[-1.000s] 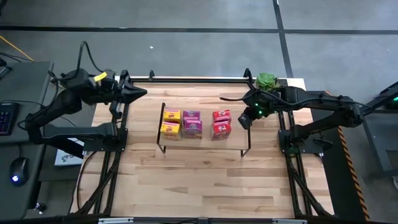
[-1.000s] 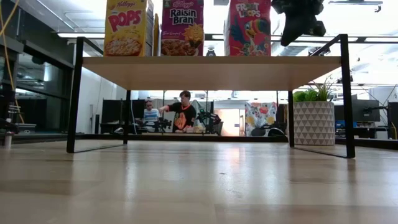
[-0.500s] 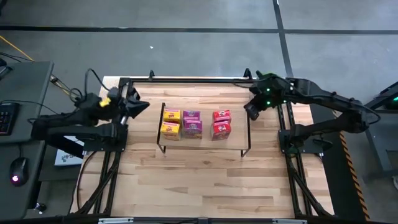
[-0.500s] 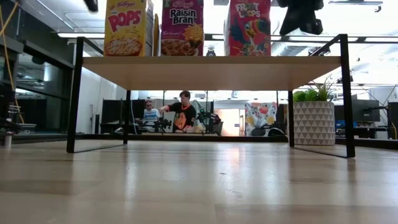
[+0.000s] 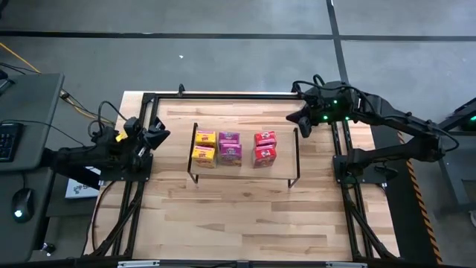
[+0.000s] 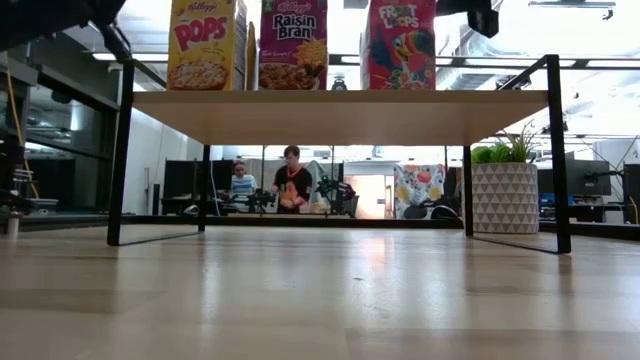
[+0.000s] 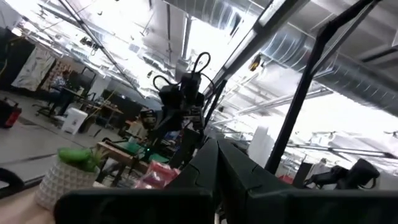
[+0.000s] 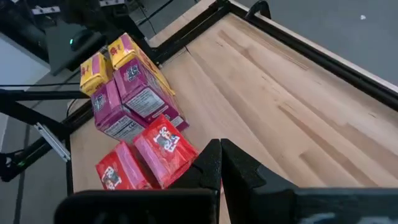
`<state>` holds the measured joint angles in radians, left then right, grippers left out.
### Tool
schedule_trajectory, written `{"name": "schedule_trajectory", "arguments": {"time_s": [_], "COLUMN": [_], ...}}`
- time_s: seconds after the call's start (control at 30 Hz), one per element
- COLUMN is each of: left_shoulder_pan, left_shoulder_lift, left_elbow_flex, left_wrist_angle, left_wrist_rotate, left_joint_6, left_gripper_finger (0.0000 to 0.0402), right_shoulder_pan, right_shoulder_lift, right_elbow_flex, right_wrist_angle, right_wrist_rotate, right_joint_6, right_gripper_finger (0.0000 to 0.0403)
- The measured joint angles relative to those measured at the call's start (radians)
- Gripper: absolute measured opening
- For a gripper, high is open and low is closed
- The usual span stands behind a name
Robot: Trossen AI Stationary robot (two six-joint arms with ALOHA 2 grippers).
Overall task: Stack cereal on shelf
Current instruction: Return to Home Position
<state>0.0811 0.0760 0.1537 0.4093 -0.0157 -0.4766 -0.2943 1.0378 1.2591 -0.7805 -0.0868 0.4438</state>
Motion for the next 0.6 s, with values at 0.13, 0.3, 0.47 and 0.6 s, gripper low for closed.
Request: {"name": "schedule_trajectory", "arguments": {"time_s": [0.13,0.3,0.47,0.6], "left_shoulder_pan": [0.000,0.000,0.001,0.001], "left_shoulder_lift": [-0.074,-0.067,-0.071,-0.070], "left_elbow_flex": [-0.058,-0.122,-0.141,-0.141], "left_wrist_angle": [0.017,0.022,-0.111,-0.179], "left_wrist_rotate": [0.015,0.044,0.041,0.073], "left_joint_6": [-0.003,-0.012,0.018,0.066], "left_gripper_finger": [0.0000,0.0000,0.0000,0.0000], "right_shoulder_pan": [0.000,0.011,0.046,0.076], "right_shoulder_lift": [0.000,0.000,0.000,0.000], "right_elbow_flex": [0.000,0.000,0.000,0.000], "right_wrist_angle": [-0.001,0.000,0.003,0.002], "right_wrist_rotate": [0.001,0.007,0.009,0.012], "right_joint_6": [0.076,0.100,0.073,0.022], "right_gripper_finger": [0.0000,0.0000,0.0000,0.0000]}}
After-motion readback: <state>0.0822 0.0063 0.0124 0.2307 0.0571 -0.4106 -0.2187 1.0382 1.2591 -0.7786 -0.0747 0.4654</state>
